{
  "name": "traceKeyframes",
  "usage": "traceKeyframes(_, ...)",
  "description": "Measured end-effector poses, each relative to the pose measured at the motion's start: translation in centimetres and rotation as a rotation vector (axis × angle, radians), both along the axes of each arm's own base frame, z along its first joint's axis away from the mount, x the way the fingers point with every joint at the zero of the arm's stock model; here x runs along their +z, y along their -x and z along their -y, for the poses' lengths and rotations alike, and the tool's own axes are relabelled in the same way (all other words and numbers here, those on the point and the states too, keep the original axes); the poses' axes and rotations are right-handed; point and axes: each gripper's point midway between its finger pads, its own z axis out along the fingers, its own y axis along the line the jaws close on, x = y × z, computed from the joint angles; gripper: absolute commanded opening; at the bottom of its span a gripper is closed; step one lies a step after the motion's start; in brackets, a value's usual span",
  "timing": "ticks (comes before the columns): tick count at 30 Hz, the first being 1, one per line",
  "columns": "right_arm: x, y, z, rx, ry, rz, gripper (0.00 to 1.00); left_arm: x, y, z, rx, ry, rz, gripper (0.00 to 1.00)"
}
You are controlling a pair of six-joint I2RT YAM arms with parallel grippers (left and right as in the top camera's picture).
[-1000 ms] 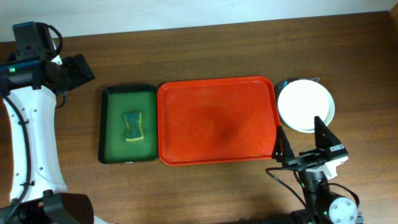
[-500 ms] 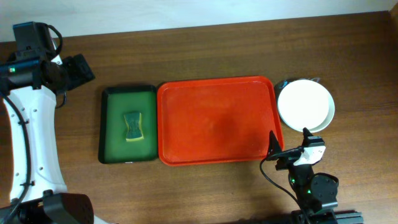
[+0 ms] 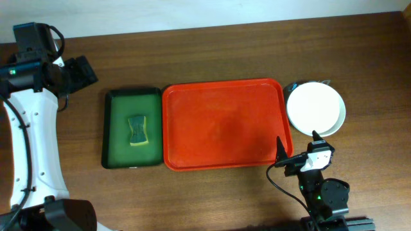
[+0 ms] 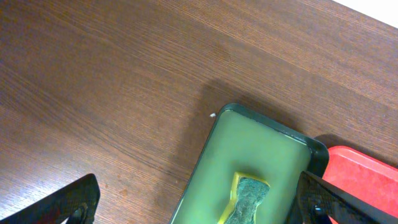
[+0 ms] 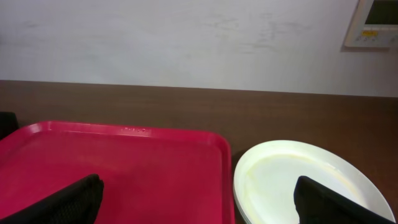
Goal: Clean dirty plates on tray and stack at the side
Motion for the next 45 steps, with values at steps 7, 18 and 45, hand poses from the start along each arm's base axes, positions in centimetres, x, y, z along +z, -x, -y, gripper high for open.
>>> traceKeyframes(7,0.0,0.0,0.0,0.0,0.003,0.0,0.98,0.0,0.0,0.0,0.0,0.0,0.0,0.99)
traceKeyframes(18,0.0,0.0,-0.1,0.004,0.002,0.0,0.98,7.2,3.3,0.5,0.0,-0.028,0.183,0.99)
traceKeyframes(45,0.1,0.0,-0.1,0.007,0.002,0.003,0.98,14.4,36.1,4.8,-0.007,-0.133,0.838,0.99)
